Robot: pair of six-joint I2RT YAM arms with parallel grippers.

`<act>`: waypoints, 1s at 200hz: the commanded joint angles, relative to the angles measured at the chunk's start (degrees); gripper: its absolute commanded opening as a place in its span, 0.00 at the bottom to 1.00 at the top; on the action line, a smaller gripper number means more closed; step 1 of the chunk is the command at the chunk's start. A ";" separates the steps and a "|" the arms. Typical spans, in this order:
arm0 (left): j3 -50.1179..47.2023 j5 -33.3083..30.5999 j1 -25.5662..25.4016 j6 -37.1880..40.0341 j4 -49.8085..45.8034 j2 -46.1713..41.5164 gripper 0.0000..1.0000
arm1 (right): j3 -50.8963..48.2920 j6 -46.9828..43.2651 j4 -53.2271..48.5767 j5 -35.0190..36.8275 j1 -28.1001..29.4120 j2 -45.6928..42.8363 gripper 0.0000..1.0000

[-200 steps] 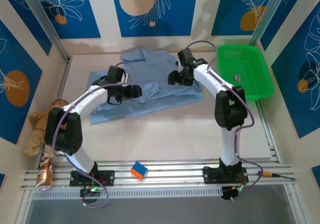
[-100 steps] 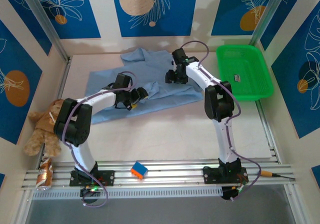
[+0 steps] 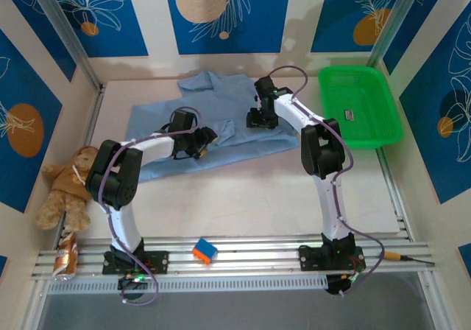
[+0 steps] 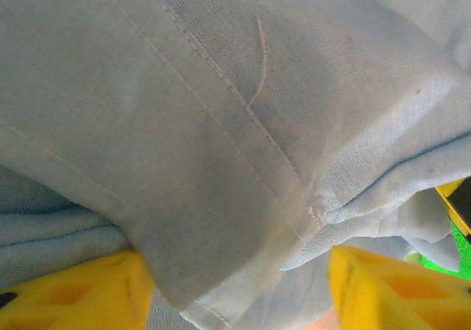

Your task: Fold and stack the long sleeve shirts

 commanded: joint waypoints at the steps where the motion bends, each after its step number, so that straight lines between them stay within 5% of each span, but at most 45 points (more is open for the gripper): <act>1: 0.48 -1.62 -0.45 -0.67 1.06 1.33 0.51 | -1.06 0.77 -0.15 -0.51 -0.22 0.56 0.54; 43: 0.95 -2.72 0.73 2.53 -2.20 -0.55 0.13 | -1.23 0.66 -0.57 0.18 -0.38 0.47 0.53; 61: 1.09 -4.48 1.74 6.31 -6.19 -3.26 0.03 | -1.40 1.01 -0.91 0.67 -0.56 0.52 0.53; 102: 1.19 -12.97 4.47 20.91 -20.96 -13.36 0.00 | -2.09 1.98 -1.55 1.81 -1.07 -0.12 0.53; 155: -3.19 -17.60 7.62 37.32 -29.00 -26.69 0.00 | -2.12 3.41 -2.39 3.07 -1.67 0.34 0.53; 200: -8.03 -26.46 9.04 43.63 -33.44 -34.05 0.00 | -2.29 3.95 -2.61 3.35 -1.73 0.66 0.53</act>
